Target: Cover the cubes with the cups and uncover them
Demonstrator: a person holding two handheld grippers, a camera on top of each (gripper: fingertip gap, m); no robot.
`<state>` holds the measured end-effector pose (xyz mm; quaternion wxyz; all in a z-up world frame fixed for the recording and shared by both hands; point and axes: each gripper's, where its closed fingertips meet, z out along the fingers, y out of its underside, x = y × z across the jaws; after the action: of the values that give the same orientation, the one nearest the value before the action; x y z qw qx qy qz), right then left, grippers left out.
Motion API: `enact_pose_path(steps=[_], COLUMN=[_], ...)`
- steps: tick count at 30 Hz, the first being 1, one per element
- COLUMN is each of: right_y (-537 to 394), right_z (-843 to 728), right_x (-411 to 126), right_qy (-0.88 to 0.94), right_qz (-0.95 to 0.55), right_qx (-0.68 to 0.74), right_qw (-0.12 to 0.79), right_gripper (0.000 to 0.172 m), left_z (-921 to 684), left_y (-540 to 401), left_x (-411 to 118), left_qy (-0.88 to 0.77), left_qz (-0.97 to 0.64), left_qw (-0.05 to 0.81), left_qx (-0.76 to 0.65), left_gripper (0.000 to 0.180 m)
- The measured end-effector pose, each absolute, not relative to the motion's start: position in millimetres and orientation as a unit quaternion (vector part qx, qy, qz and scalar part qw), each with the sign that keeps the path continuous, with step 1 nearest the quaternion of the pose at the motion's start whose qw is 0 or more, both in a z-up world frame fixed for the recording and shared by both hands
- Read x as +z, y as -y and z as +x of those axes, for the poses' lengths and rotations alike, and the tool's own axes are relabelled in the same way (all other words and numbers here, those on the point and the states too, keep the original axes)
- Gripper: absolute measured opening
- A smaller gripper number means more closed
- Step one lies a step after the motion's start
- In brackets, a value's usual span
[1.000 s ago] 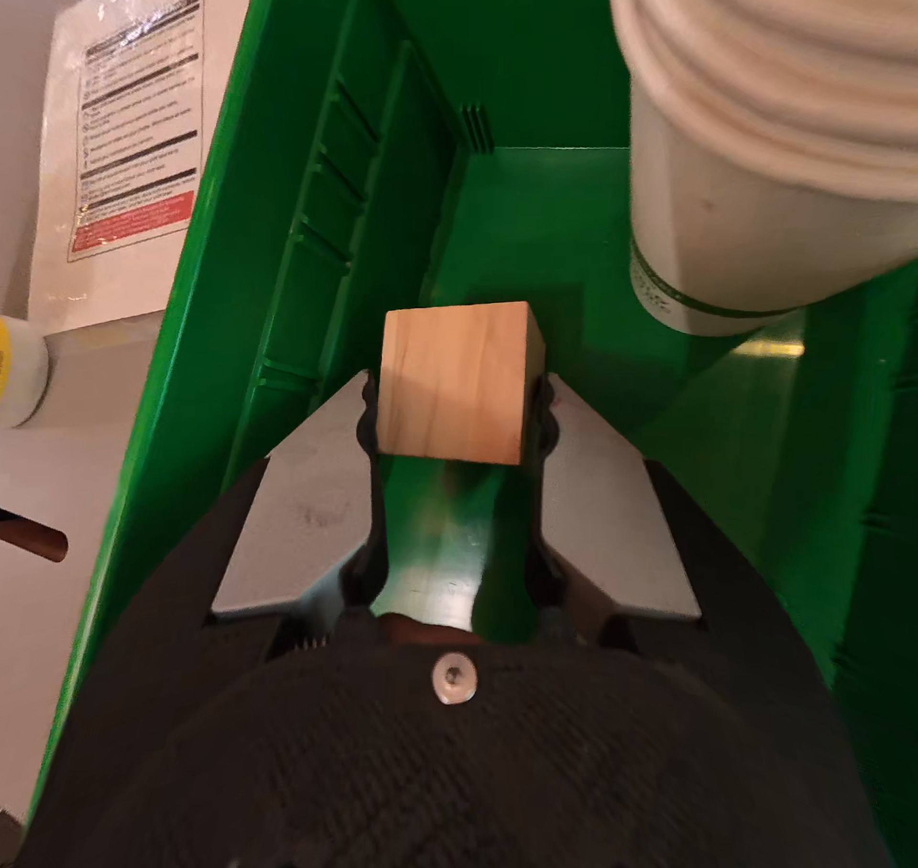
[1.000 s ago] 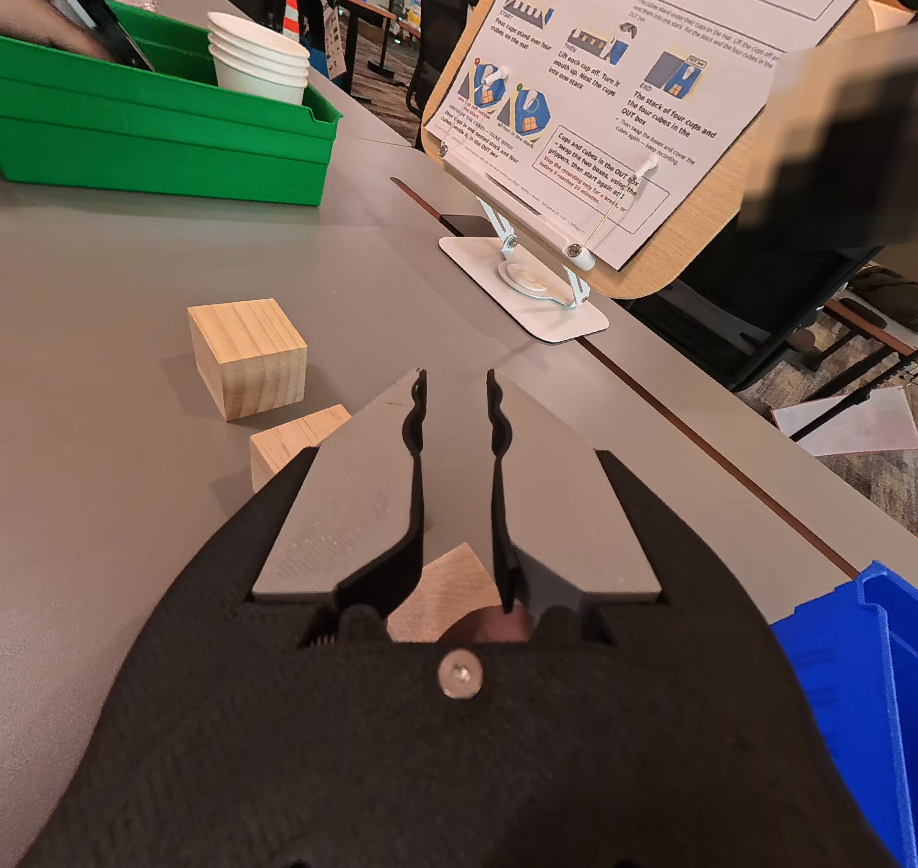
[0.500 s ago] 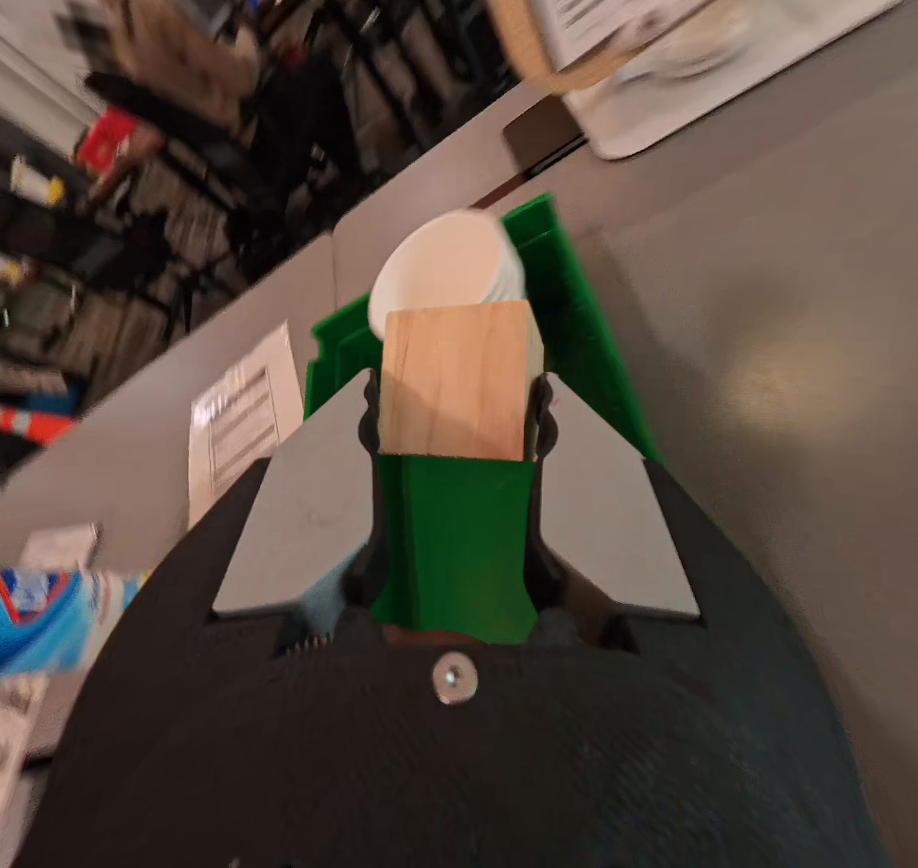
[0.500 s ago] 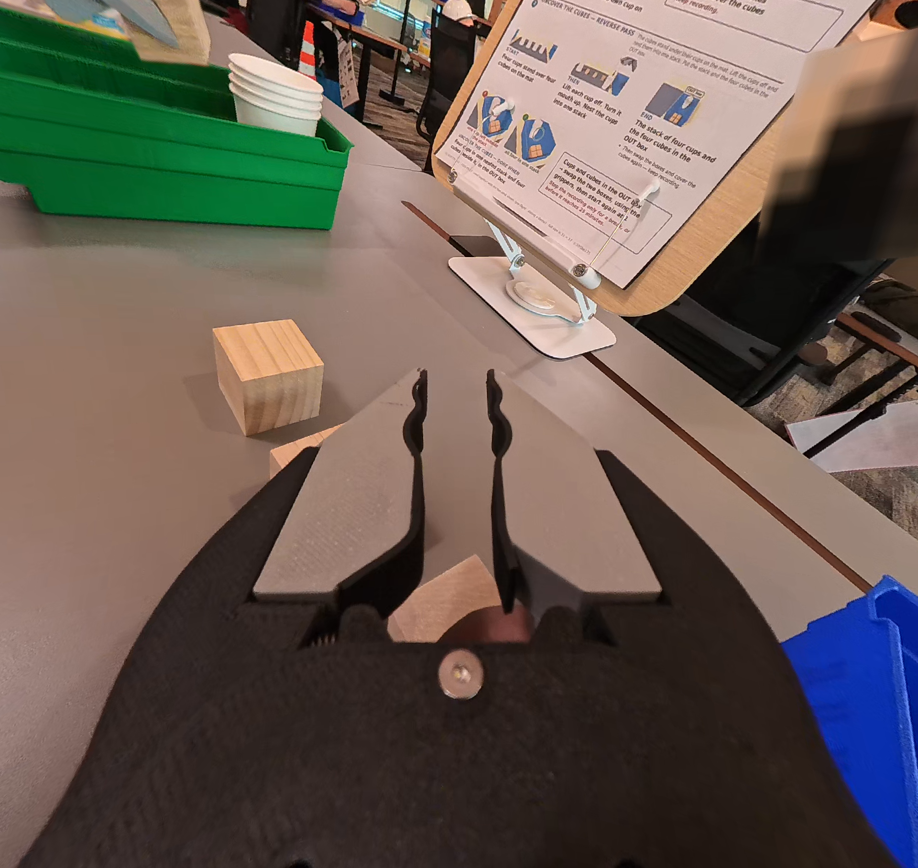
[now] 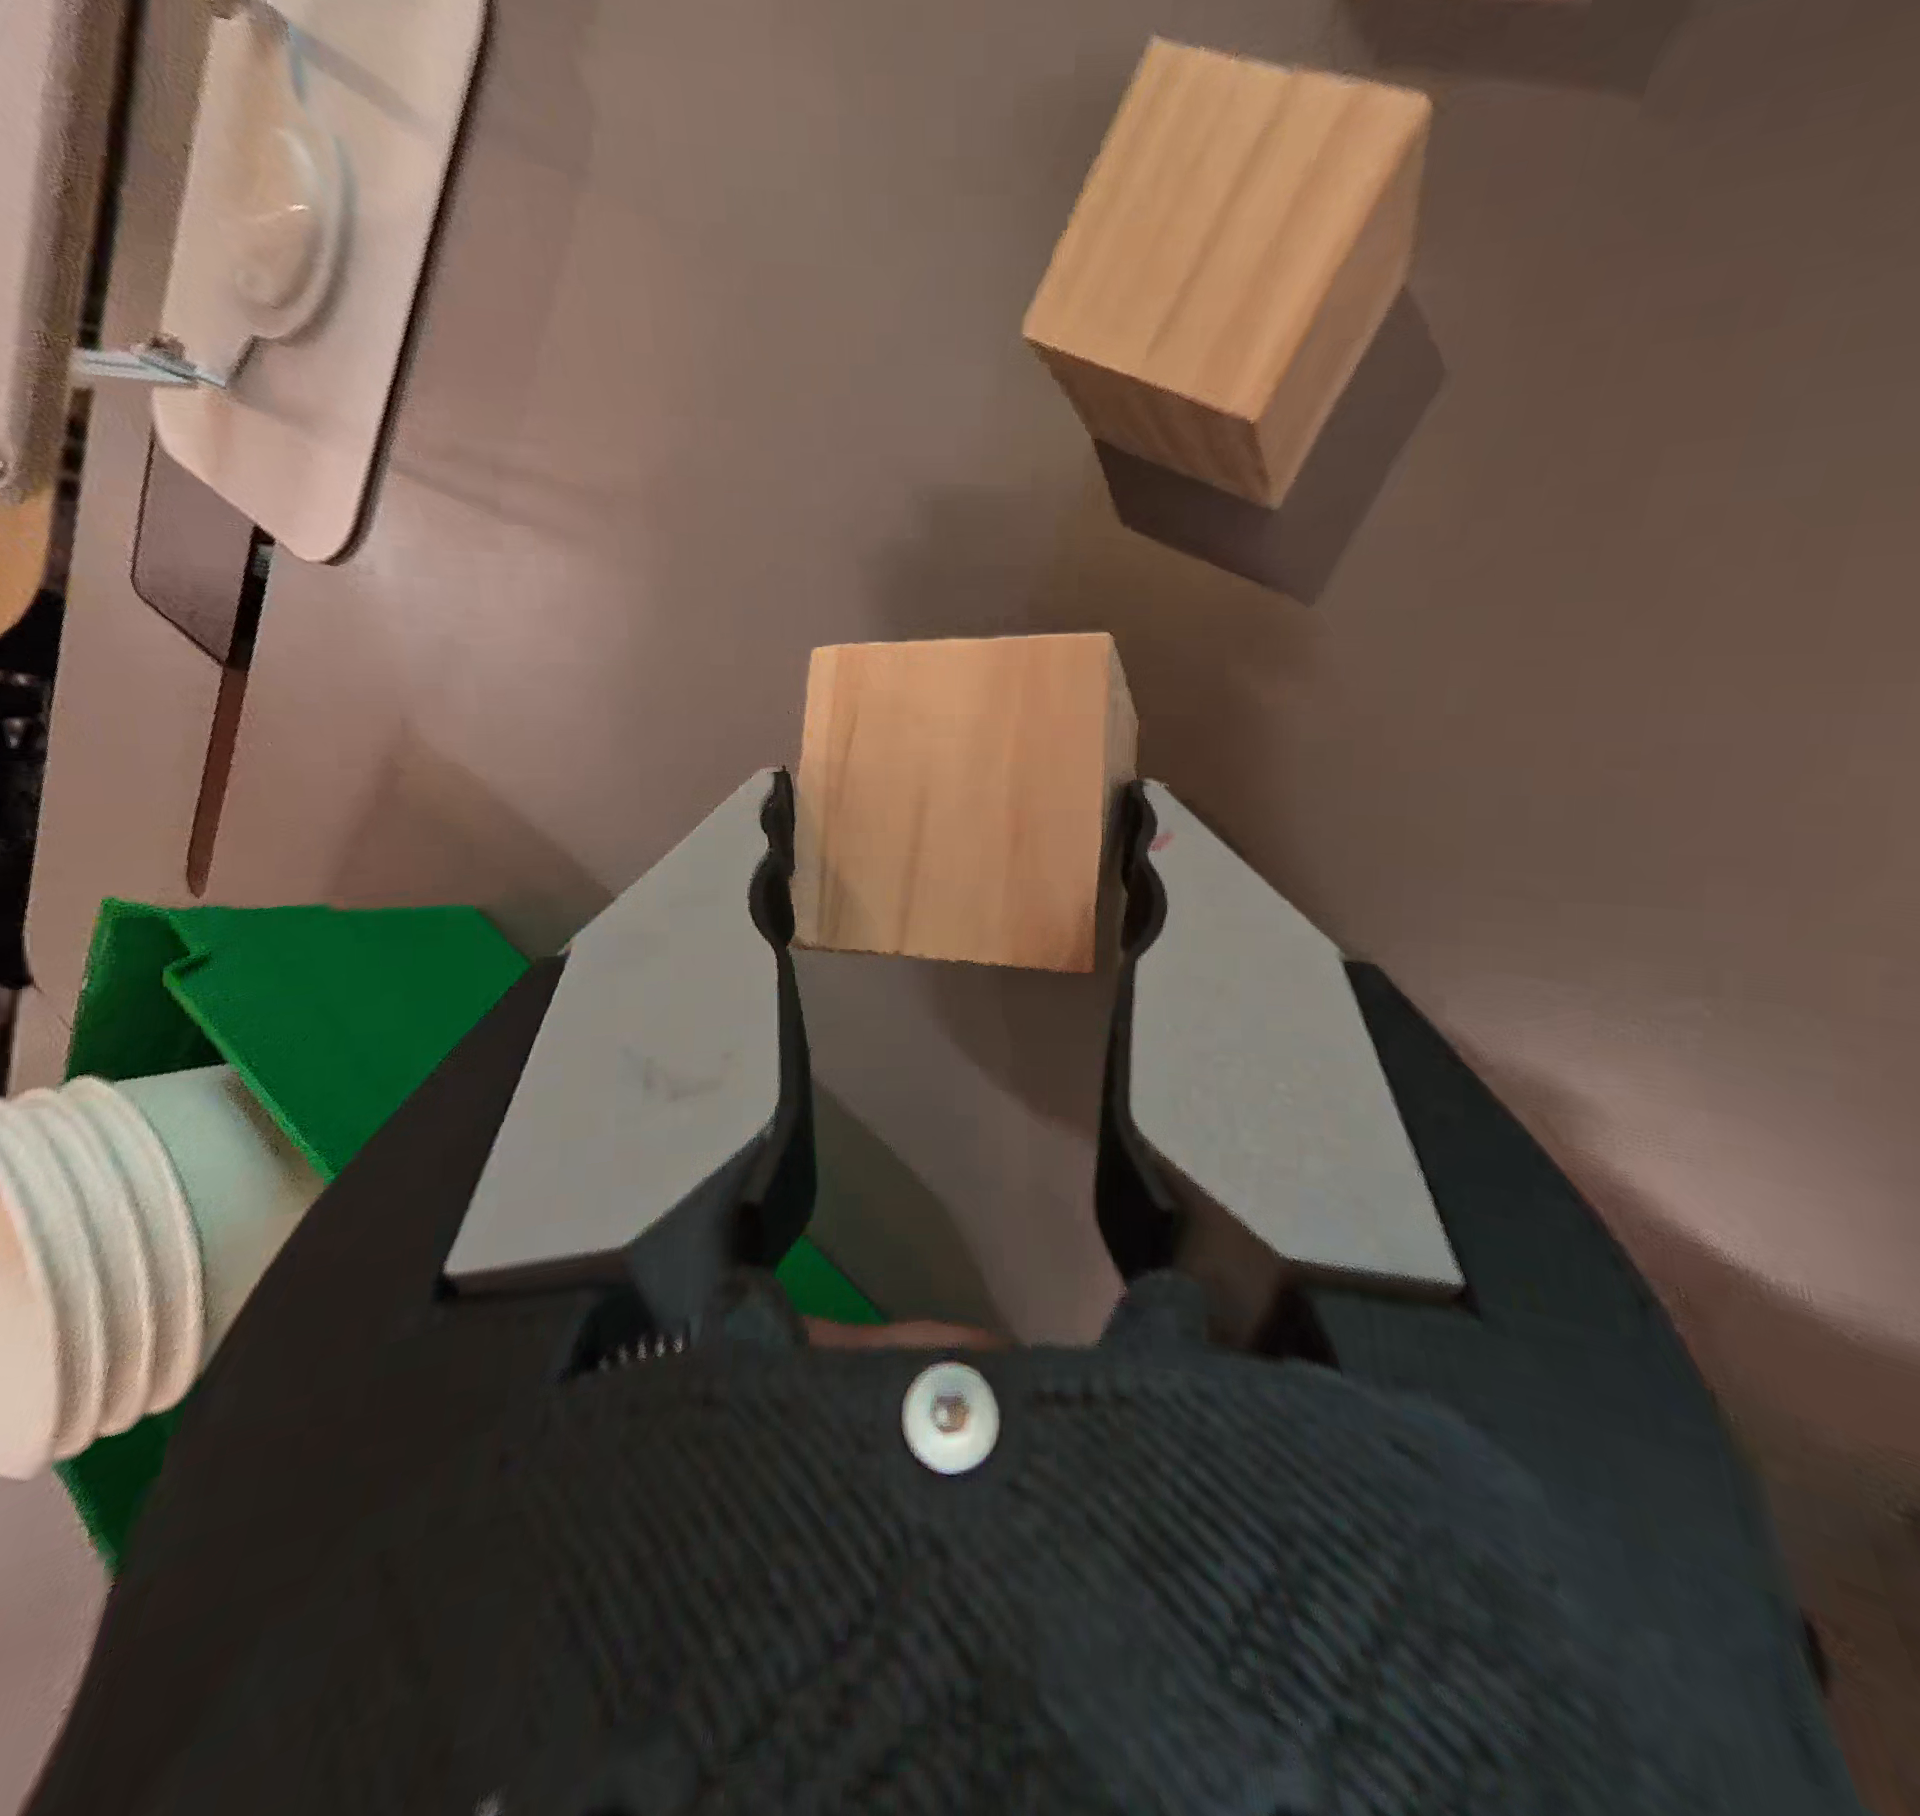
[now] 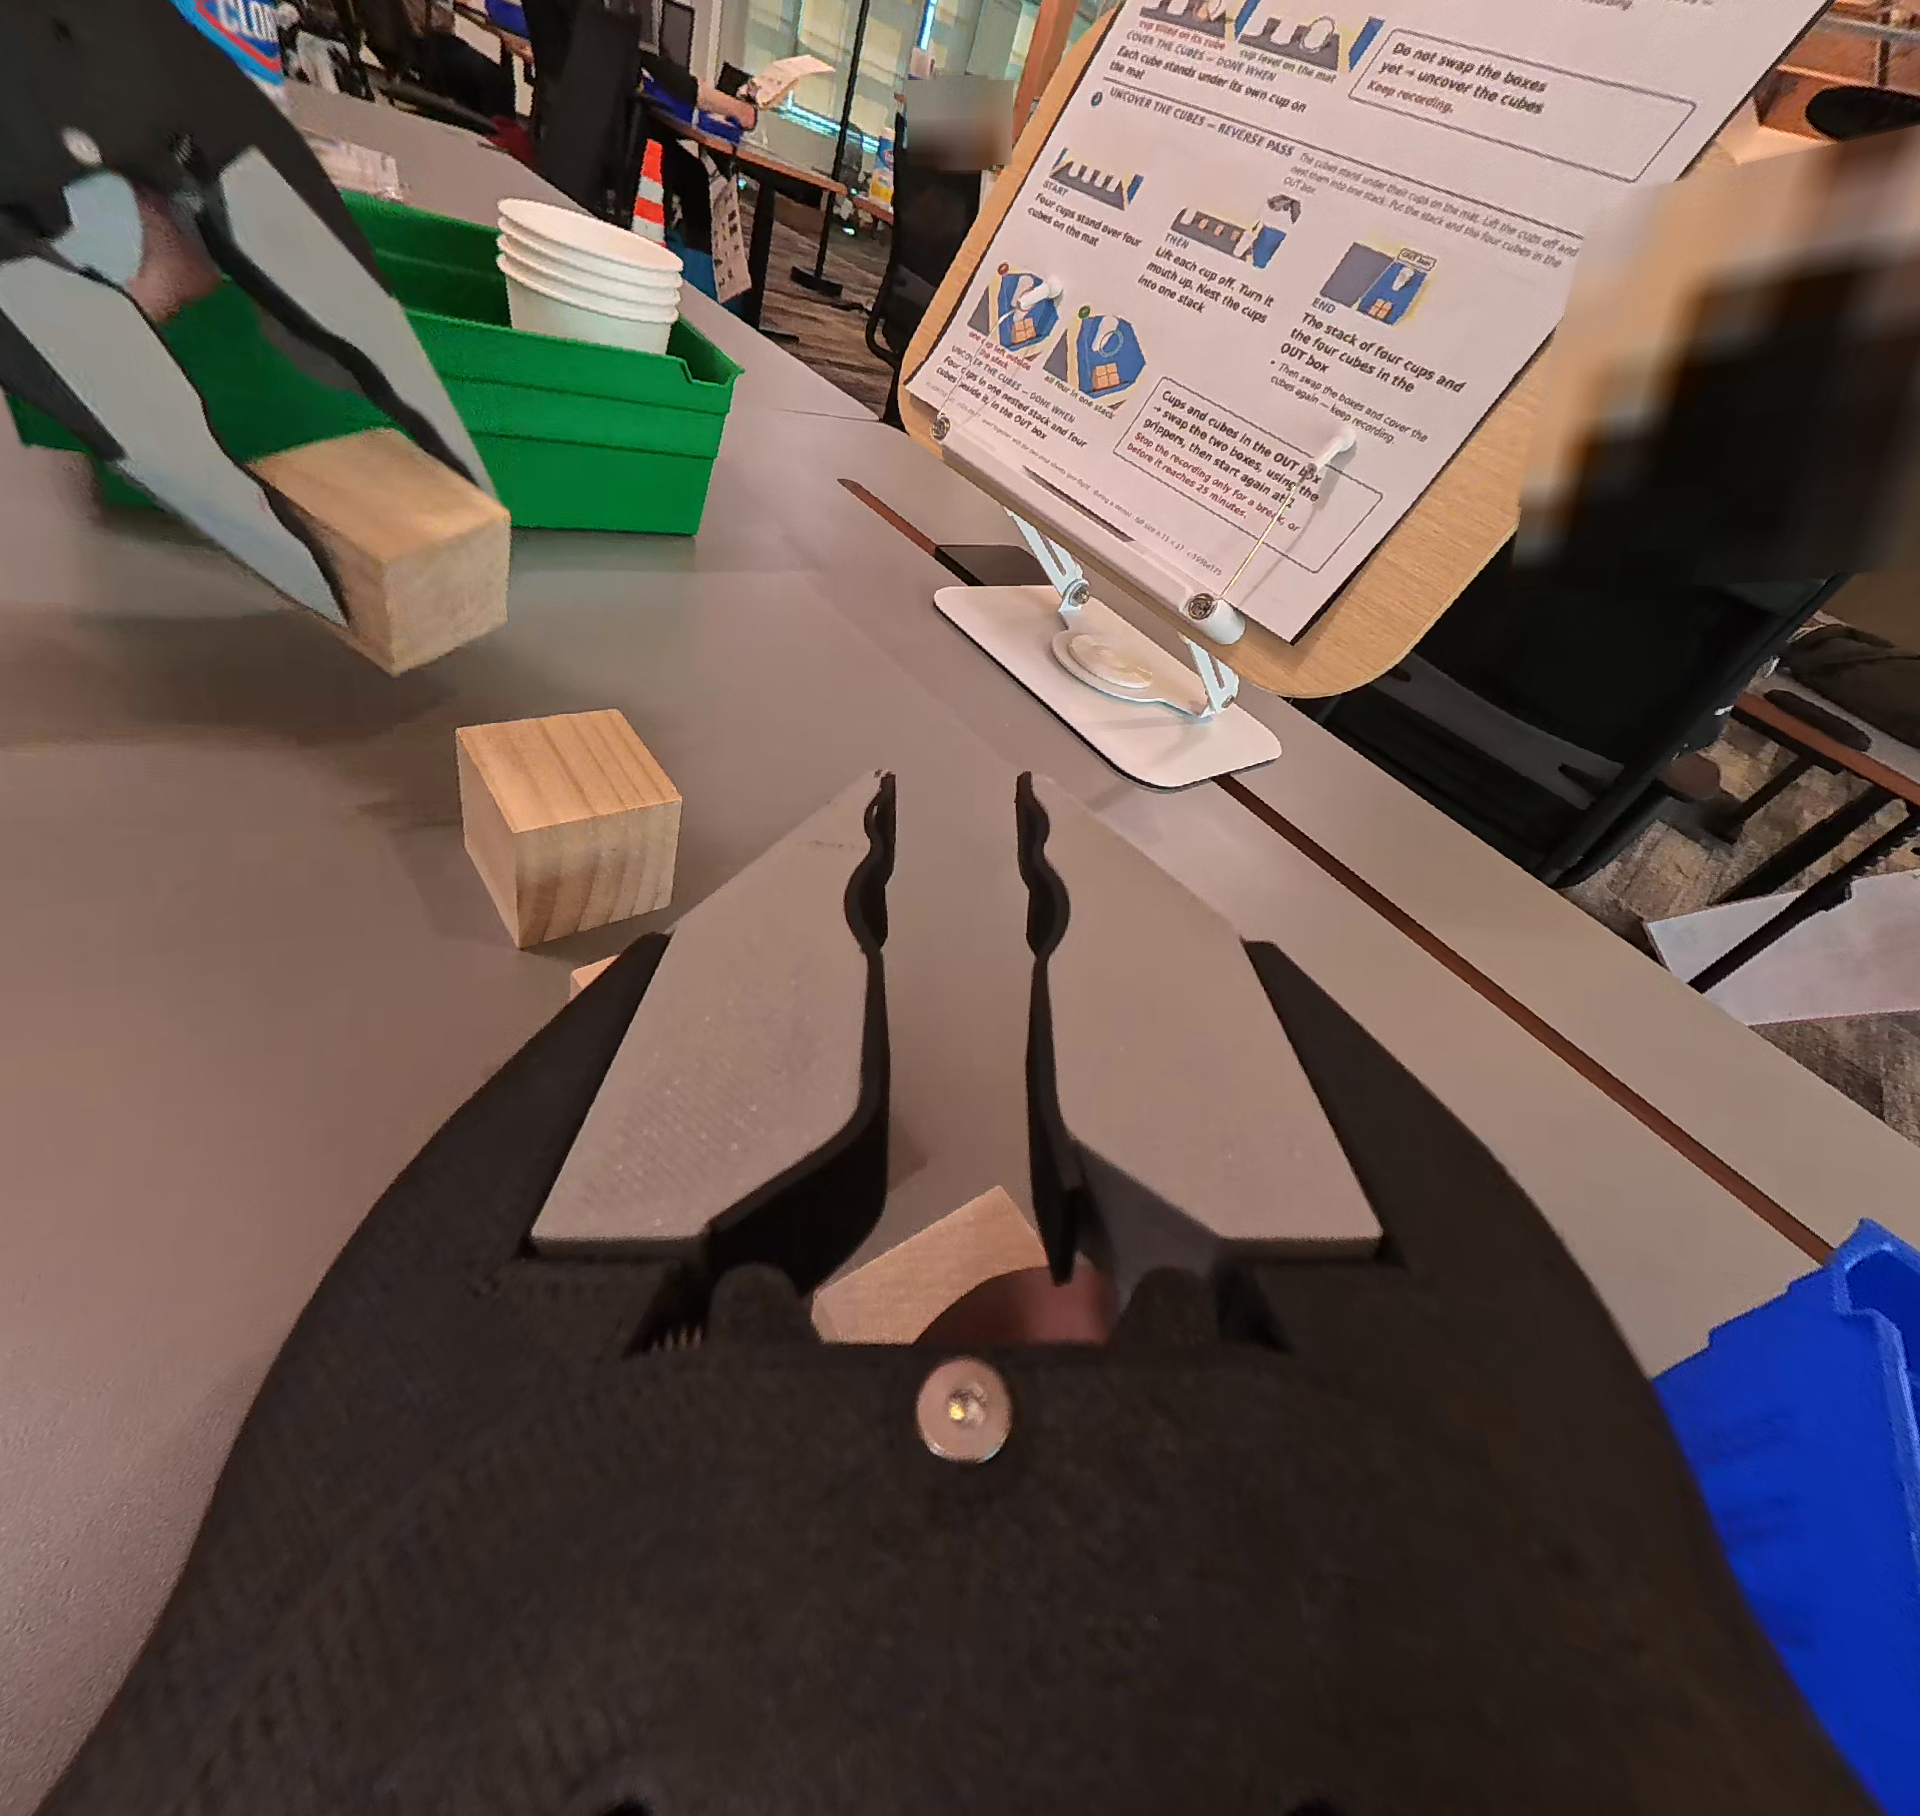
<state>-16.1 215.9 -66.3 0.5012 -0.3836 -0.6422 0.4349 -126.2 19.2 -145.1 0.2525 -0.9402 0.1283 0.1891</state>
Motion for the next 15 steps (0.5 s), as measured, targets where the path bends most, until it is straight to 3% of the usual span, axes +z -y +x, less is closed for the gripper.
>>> enact_pose_path(steps=[8, 15], right_y=[-207, -204], right_z=[-19, -18], right_x=[-75, -71], right_qy=[0.658, 0.659], right_qz=[-0.375, -0.368], right_qx=[0.426, 0.428], right_qw=[0.494, 0.497], right_gripper=[0.020, 0.020], left_z=[-114, -132], left_y=[-25, -30], left_x=[-168, -186], left_qy=[-0.279, -0.244], left_qz=[-0.914, -0.924], left_qw=[0.257, 0.278], left_qx=[0.141, 0.099], left_gripper=[0.062, 0.063])
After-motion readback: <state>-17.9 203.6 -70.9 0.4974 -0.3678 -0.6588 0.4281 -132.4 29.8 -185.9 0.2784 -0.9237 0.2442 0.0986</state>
